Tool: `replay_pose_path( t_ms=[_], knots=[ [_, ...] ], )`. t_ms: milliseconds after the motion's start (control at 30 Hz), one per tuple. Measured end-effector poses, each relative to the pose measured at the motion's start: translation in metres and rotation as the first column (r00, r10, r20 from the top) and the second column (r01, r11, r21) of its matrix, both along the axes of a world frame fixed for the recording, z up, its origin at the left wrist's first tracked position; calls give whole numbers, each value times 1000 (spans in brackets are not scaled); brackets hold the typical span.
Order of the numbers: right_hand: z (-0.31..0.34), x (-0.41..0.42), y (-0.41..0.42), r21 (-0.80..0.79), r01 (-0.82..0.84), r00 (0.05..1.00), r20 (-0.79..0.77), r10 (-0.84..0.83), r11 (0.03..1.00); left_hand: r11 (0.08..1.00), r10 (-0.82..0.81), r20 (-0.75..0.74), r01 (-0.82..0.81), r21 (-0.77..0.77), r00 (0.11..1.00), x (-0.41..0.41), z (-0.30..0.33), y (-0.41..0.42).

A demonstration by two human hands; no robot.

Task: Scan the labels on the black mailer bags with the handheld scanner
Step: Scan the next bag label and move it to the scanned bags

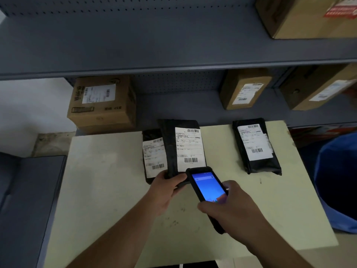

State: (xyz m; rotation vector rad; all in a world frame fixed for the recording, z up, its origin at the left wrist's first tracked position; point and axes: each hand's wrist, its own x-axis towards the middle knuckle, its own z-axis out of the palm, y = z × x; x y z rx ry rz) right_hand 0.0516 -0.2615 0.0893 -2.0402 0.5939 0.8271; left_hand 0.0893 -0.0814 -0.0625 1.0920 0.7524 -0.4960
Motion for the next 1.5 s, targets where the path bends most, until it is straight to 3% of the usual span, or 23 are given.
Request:
replay_pose_path(
  t_ms=[633, 1000, 1500],
  knots=[
    [-19, 16, -95, 39, 155, 988, 18, -155, 987, 981, -74, -141, 97, 169, 987, 45, -45, -99],
    [-28, 17, -134, 38, 216, 976, 14, -216, 976, 952, -176, -75, 189, 242, 982, 65, -72, -144],
    [-34, 11, -149, -4, 252, 968, 4, -252, 968, 889, -265, -164, 307, 340, 950, 72, -62, -178]
  ],
)
